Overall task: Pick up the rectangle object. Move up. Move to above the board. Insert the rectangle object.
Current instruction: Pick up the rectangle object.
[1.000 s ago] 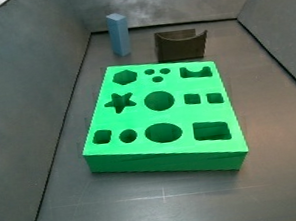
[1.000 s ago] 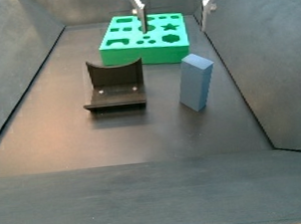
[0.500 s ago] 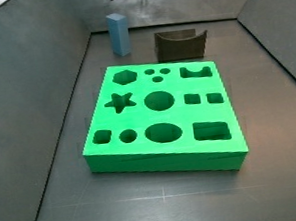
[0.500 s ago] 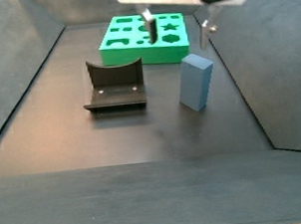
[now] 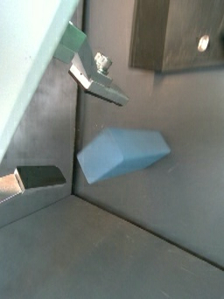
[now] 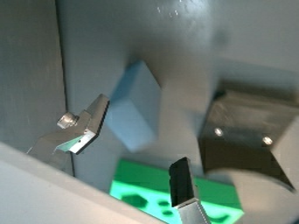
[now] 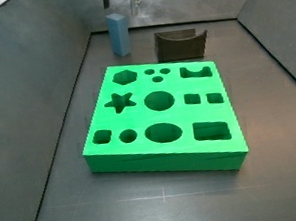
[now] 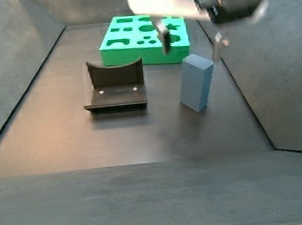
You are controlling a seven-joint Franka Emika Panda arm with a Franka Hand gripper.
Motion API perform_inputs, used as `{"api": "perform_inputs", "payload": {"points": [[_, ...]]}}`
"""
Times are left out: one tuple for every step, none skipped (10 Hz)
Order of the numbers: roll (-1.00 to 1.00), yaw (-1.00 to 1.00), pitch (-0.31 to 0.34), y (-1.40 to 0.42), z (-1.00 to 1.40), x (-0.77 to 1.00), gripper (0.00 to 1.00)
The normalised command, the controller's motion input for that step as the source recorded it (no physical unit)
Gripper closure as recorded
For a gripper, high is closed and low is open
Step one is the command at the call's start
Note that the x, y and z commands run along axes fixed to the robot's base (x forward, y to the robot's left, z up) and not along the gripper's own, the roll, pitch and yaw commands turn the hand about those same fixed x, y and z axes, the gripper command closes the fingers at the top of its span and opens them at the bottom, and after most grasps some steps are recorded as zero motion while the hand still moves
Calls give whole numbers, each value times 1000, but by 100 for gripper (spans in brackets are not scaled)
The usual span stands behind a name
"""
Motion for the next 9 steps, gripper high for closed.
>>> {"api": "perform_inputs", "payload": {"points": [[0,-154,0,69,-160,-46,0],[-26,-229,0,0,-169,0,0],[0,-489,-17,0,-354,-117,0],[0,-489,0,0,-297,-134,0],[0,-489,-14,0,-286,-194,0],[-27,-371,-9,0,-94,-34,0],[0,-251,-4,0,-149,-26,0],[0,-289,-57,0,-583,-137,0],[0,-277,-69,0,-480,-100,0]]}}
